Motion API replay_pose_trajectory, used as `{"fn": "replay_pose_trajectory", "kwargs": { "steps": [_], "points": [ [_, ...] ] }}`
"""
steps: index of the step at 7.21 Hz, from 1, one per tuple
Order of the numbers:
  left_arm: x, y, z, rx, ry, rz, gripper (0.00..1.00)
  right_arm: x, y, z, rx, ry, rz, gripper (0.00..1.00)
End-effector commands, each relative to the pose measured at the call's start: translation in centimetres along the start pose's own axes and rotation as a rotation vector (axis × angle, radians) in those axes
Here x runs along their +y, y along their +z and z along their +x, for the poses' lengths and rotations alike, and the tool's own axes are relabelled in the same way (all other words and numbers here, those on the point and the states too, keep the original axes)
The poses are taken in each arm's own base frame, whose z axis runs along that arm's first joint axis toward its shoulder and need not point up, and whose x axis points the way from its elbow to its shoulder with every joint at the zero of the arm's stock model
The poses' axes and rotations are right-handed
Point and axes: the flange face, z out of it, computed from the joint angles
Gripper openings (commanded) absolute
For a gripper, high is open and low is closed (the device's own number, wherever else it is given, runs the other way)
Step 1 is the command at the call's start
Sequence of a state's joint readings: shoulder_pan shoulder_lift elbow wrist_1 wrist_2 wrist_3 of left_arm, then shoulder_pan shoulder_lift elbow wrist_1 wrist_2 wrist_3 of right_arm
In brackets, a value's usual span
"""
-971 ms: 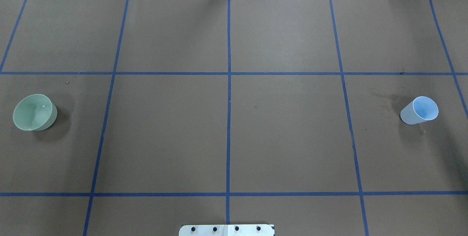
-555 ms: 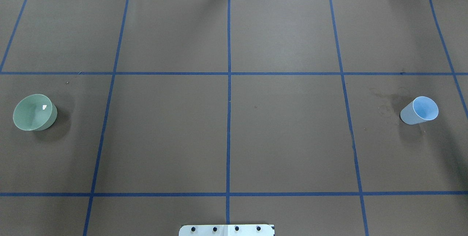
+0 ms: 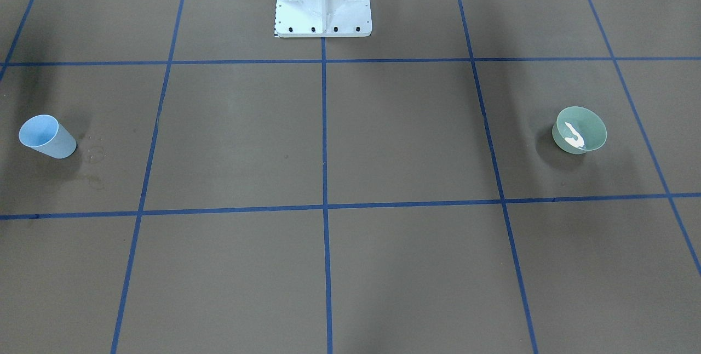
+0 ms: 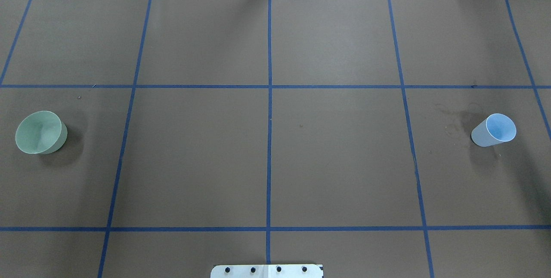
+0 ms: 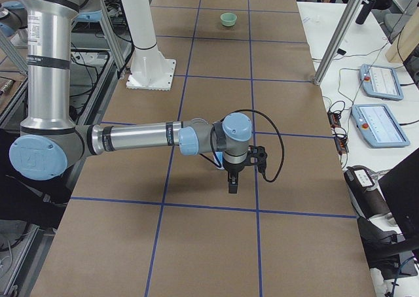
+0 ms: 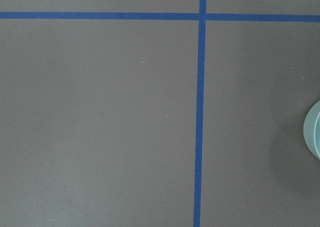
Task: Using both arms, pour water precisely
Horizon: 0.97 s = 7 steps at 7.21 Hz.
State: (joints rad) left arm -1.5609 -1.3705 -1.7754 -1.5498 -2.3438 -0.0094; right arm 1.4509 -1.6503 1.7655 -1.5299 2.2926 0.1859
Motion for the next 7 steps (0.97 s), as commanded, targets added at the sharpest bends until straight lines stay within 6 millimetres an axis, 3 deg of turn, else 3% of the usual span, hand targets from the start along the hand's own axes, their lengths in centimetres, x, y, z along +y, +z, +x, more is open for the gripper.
{"fn": "replay_pose_trajectory", "kwargs": {
  "steps": [1, 5, 7],
  "points": [
    [0.00, 0.08, -0.03, 0.000, 0.003, 0.001, 1.00, -0.12, 0.31, 0.21, 0.006, 0.006, -0.010, 0.99],
    [-0.01, 0.02, 0.02, 0.000, 0.004, 0.003, 1.00, 0.67, 0.76, 0.72, 0.011, 0.051, -0.063, 0.99],
    [-0.07, 0.07, -0.02, 0.000, 0.004, 0.003, 1.00, 0.85, 1.18, 1.12, 0.018, -0.011, -0.072, 0.99]
  ]
}}
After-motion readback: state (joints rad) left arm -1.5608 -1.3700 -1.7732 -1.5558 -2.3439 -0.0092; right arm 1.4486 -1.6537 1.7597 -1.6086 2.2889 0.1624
